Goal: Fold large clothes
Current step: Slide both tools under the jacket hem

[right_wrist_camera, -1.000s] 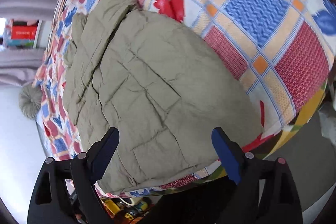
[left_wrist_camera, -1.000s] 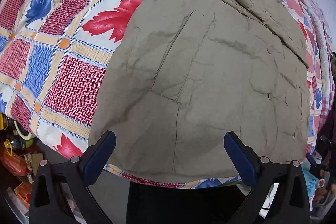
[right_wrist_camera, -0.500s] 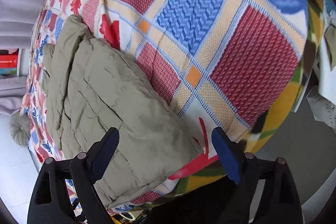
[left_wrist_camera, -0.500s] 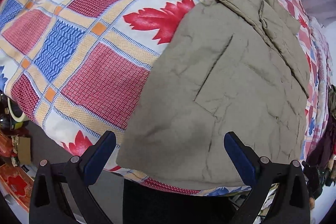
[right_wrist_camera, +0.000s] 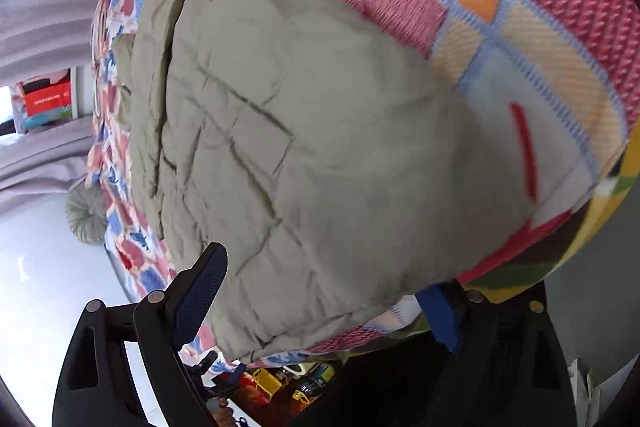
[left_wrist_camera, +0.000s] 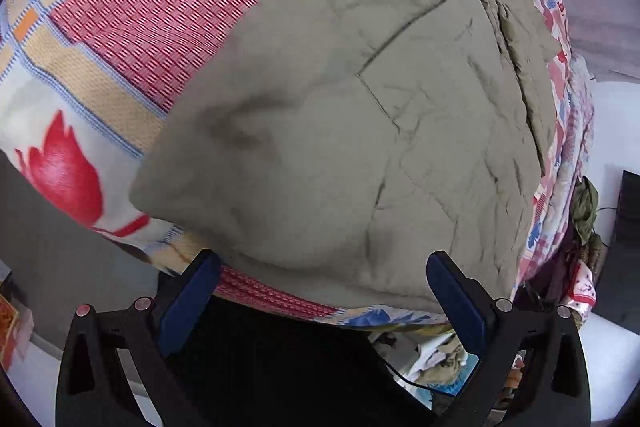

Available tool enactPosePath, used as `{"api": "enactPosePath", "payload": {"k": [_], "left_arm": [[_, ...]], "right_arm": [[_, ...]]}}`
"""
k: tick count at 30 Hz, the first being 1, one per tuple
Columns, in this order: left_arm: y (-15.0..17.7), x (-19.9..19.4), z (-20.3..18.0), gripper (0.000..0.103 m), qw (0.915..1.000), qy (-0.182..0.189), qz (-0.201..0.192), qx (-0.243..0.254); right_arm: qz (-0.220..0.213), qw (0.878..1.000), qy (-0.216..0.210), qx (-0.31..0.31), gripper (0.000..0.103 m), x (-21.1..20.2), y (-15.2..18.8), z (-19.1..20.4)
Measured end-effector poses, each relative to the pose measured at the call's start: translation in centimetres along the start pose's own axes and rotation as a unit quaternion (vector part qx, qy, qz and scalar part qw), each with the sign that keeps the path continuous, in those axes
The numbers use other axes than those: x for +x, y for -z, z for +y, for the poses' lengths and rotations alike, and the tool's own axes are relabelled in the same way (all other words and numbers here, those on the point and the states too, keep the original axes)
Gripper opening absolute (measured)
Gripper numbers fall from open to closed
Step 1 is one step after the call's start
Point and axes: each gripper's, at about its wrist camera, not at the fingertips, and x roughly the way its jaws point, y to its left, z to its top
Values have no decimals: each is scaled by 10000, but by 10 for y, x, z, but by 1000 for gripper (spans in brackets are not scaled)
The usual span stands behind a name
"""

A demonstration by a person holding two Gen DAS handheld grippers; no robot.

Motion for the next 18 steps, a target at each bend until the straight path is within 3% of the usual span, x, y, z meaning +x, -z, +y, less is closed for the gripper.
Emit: {"api": "enactPosePath", "payload": {"k": [4,12,13,14,15,16,17,18], "left_arm": [[6,24,-25,103,9996,160,187,150],[1,39,-59,102,9993,258,105,248],[0,38,-62,95,9992,283,76,290],[-1,38,-66,79,9990,267,65,348],[-3,39,-69,68,9988,237,91,408],[-5,39,-71,42,9985,258,139,454],[-7,40,-72,22,9983,269,193,489],[-9,39,-74,19,9980,270,192,534]], "right_arm": [[208,9993,-305,49,92,11,2,7],[467,9986,-229,12,92,35,8,16],[475,9986,-226,5,91,36,9,18],[459,9987,-203,16,88,36,10,18],[454,9987,-206,53,76,37,10,18],[470,9986,-216,114,66,38,9,18],[469,9986,-180,179,47,38,9,16],[456,9986,-122,223,27,37,8,15]]}}
